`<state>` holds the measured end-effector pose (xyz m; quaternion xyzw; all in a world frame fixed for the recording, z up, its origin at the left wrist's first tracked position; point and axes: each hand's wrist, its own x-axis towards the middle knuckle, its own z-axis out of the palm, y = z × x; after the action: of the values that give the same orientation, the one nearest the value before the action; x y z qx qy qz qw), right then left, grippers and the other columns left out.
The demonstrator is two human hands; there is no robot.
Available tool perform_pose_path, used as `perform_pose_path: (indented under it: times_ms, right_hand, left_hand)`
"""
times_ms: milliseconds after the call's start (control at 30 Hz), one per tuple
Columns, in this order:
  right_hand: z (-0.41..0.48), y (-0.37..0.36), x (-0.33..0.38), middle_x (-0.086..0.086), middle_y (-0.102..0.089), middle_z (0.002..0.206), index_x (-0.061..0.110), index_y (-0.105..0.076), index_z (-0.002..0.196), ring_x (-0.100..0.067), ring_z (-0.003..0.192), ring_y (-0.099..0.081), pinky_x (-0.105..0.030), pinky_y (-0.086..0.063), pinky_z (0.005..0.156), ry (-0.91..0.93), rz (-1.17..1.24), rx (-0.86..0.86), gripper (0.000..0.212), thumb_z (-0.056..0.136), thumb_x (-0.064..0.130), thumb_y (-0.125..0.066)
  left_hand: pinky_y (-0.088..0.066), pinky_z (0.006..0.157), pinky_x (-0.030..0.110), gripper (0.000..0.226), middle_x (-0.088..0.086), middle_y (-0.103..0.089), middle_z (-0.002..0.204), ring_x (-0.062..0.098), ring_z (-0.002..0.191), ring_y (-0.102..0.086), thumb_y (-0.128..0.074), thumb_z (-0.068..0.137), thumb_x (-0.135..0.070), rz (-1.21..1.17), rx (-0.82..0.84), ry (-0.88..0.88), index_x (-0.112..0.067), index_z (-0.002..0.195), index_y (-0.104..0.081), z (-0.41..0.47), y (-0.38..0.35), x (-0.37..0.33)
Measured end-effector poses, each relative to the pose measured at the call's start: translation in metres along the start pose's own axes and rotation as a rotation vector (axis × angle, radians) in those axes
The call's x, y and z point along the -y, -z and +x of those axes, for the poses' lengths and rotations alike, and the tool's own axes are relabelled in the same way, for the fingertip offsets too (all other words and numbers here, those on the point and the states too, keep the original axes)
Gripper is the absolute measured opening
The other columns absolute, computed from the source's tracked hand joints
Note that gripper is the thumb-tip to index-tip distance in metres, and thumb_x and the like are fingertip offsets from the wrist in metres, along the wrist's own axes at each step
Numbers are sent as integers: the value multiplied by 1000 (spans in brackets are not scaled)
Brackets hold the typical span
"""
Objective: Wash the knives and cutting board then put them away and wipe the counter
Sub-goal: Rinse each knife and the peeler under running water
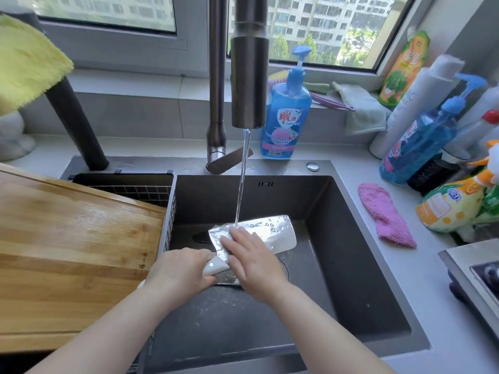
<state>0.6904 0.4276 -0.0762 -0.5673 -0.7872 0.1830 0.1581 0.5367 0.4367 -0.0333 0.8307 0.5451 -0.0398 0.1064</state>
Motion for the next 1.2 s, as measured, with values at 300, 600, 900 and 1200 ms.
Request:
perform_pose_path:
  times_ms: [300, 600, 900, 1200]
  right_hand:
    - [-11, 12, -2, -8, -44, 142, 12, -51, 128, -19, 132, -37, -38, -23, 116, -56, -92, 0, 70, 88, 51, -9]
    - [-23, 15, -3, -6, -31, 151, 9, -35, 139, -20, 142, -26, -41, -20, 117, -132, -69, 91, 72, 86, 54, -17]
    - [1, 39, -18, -6, 6, 157, 8, 2, 148, -20, 145, 7, -31, 7, 116, -206, -338, 208, 83, 91, 35, -51]
    - [0, 33, -14, -6, -1, 157, 12, -5, 148, -20, 146, 2, -32, 9, 116, -174, -346, 147, 77, 89, 24, -53]
  left_hand:
    - [-33, 59, 22, 28, -11, -60, 96, 13, 95, -58, -51, 87, -48, -69, -14, 20, -34, 111, -54, -1, 3, 3]
    - [-36, 68, 24, 29, -10, -62, 100, 14, 101, -58, -51, 86, -48, -72, 15, 26, -33, 111, -55, -1, -1, 5]
    - [-35, 66, 24, 28, -11, -63, 102, 14, 98, -58, -53, 85, -48, -97, -2, 52, -34, 109, -55, 3, 0, 5]
    - [-34, 69, 23, 31, -11, -63, 110, 13, 104, -57, -51, 86, -47, -61, 13, 54, -36, 115, -53, 3, 0, 7]
